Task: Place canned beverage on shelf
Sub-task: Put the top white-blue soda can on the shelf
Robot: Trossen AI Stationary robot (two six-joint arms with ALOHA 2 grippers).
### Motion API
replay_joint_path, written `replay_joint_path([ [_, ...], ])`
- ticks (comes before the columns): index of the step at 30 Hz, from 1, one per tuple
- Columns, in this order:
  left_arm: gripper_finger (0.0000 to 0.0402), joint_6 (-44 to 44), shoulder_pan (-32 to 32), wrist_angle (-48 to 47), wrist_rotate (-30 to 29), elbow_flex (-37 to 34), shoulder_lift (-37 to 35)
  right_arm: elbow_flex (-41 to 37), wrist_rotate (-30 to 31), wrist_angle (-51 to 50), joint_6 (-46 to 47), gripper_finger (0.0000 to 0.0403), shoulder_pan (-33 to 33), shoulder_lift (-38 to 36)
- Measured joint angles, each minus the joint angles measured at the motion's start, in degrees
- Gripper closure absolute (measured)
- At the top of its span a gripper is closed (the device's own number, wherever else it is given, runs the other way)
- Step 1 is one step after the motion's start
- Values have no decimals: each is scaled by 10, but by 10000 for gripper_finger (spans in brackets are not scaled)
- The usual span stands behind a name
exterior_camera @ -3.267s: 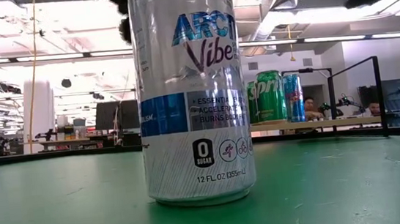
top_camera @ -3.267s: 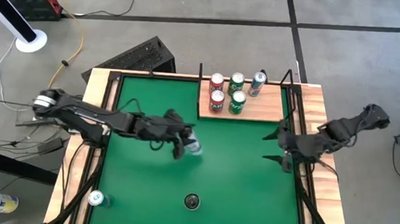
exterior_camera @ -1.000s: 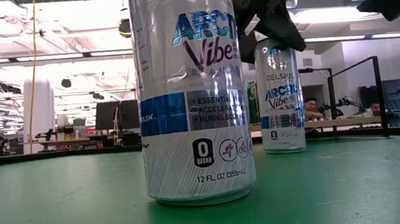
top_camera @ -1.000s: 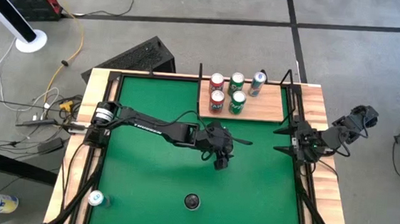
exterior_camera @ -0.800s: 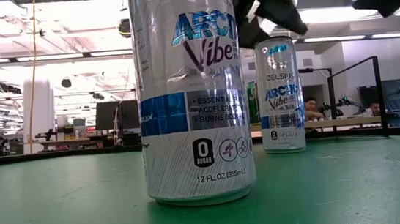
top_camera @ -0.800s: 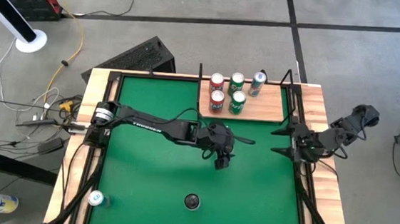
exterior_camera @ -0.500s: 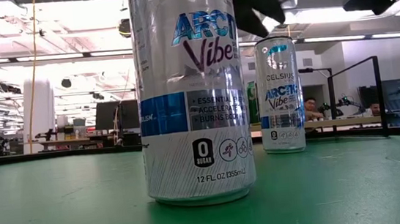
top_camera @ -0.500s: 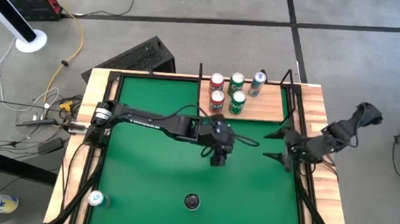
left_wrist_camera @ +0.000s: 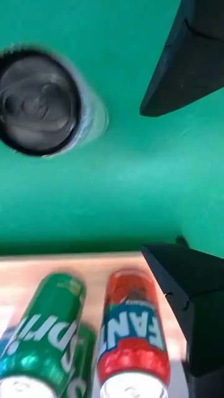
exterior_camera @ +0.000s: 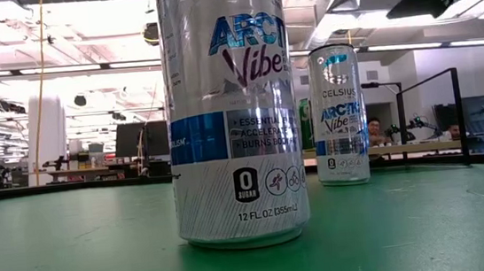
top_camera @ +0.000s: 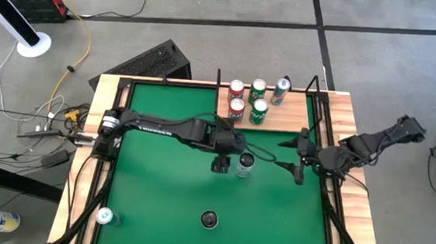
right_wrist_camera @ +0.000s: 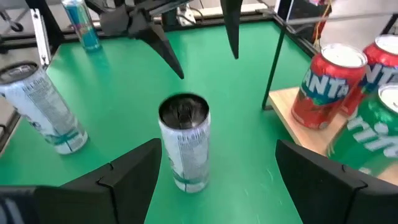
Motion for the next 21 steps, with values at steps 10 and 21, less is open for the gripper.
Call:
replay_joint_path([
  [10,72,-25,24,57,92,-147,-165,1,-5,105,-25,62,2,63],
  [21,72,-70,5,425,95,-528,-427,1,-6,267,-79,62,-8,208],
])
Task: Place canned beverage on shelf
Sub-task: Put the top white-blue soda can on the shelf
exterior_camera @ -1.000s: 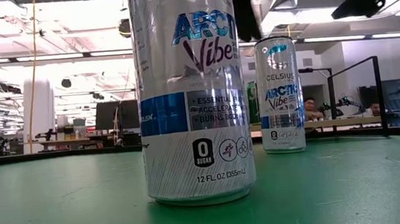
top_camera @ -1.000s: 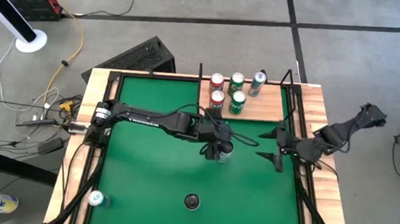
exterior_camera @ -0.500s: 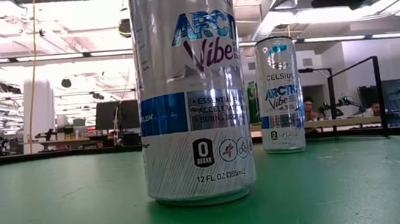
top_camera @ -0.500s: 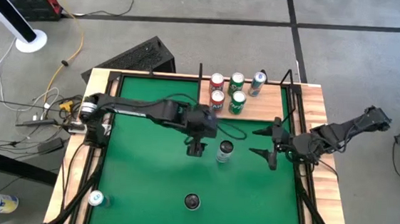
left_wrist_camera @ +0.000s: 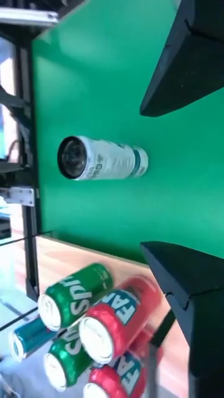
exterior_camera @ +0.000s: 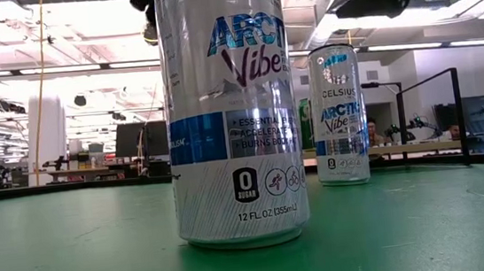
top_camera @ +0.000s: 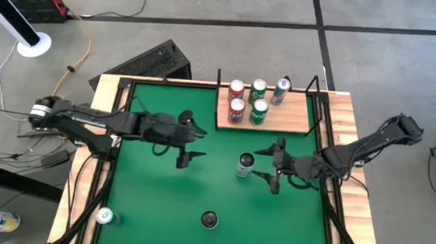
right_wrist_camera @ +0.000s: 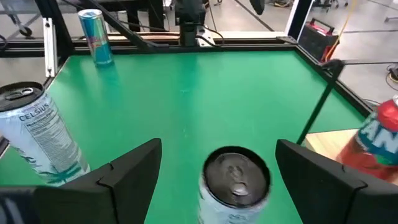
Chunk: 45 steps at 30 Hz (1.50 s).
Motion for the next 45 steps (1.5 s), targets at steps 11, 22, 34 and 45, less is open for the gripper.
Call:
replay_joint_path([
  [11,72,-30,-9,114,-6,-121,-55,0,1,76,2,62,-41,100],
  [22,72,-18,-9,114,-20,-122,-55,0,36,86,6,62,-44,138],
  [34,72,-18,-9,114,-21,-122,-55,-11,35,68,53,62,-43,138],
  [45,72,-21,-9,113,-21,-122,-55,-18,35,74,67,78,-42,134],
])
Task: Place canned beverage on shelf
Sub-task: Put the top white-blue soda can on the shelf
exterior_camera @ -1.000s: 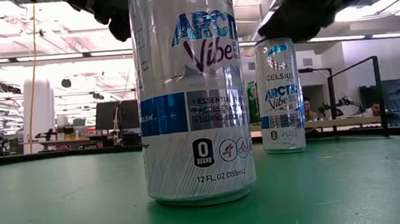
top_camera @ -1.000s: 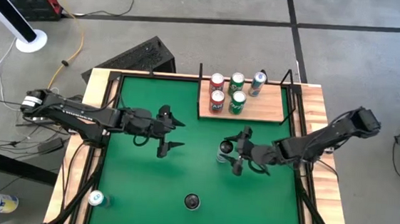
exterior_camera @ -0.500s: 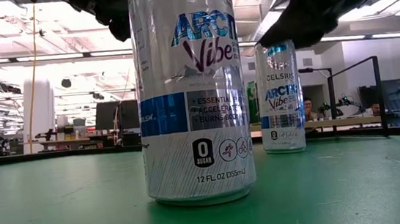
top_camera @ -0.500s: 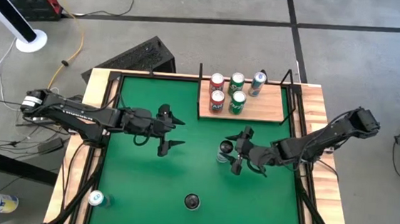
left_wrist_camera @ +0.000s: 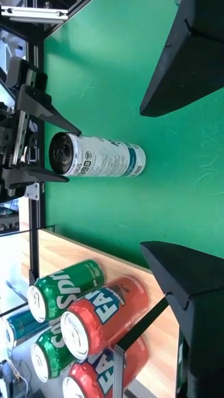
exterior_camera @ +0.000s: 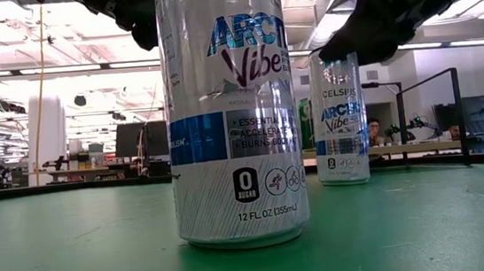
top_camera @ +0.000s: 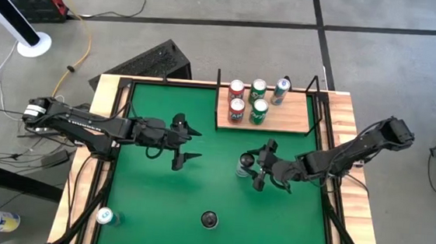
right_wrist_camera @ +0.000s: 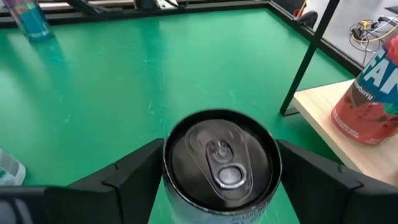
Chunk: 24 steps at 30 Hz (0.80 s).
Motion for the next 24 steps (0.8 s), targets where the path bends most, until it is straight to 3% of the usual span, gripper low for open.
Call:
replay_joint_path([
  [6,72,0,0,0,0,0,0,-1,-12,-6,-8,124,5,-24],
  [10,72,0,0,-1,0,0,0,-1,-20,-30,-14,127,14,-75],
  [24,72,-3,0,-3,0,0,0,3,-20,-287,-38,127,25,-398],
])
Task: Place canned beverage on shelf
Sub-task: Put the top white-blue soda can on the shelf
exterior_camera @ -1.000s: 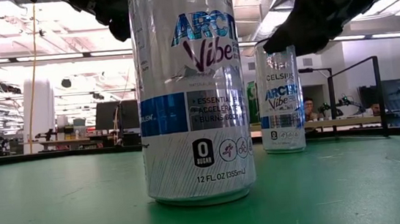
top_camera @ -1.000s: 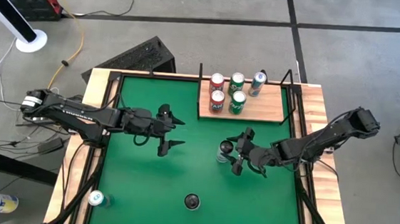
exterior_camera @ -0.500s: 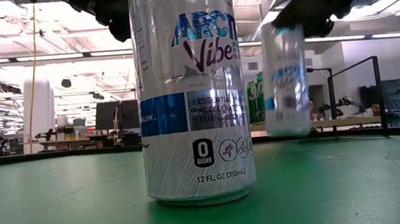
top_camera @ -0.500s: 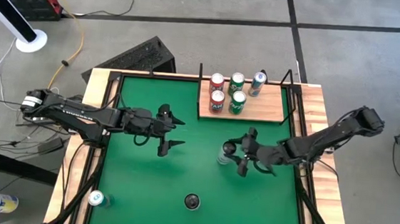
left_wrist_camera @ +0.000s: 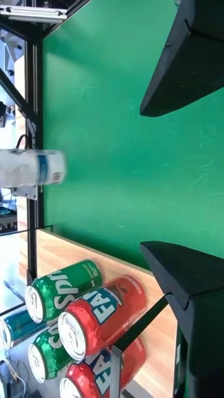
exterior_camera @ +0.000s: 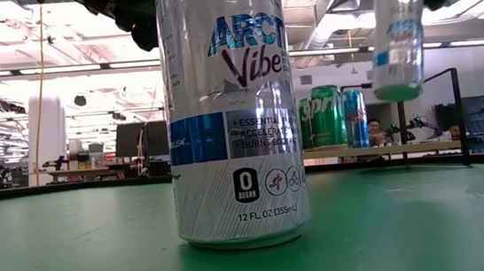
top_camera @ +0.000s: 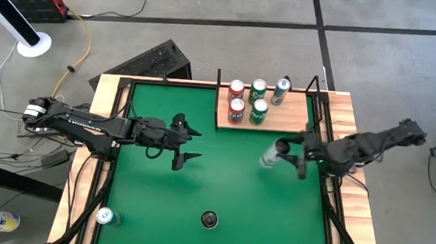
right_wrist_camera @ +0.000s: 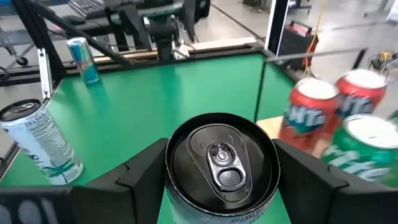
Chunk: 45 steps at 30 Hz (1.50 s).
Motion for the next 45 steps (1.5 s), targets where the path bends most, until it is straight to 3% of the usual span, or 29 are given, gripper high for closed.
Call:
replay_joint_path([
  [4,72,-7,0,2,0,0,0,41,5,-89,-12,127,-4,-54],
  [10,72,-23,0,3,0,0,0,115,39,-246,-28,127,-32,-77],
  [20,72,-12,0,11,0,0,0,127,44,-233,-131,127,-127,-89],
  [28,72,-10,0,13,0,0,0,127,-3,-211,-154,127,-248,-85],
  [33,72,-10,0,14,0,0,0,127,-44,-206,-143,127,-344,-40],
  [39,72,-16,0,14,0,0,0,126,-144,-203,-189,127,-491,35],
  [42,72,-23,0,13,2,0,0,126,-224,-185,-212,127,-578,40],
  [45,72,-23,0,13,5,0,0,127,-343,-153,-231,127,-661,49],
])
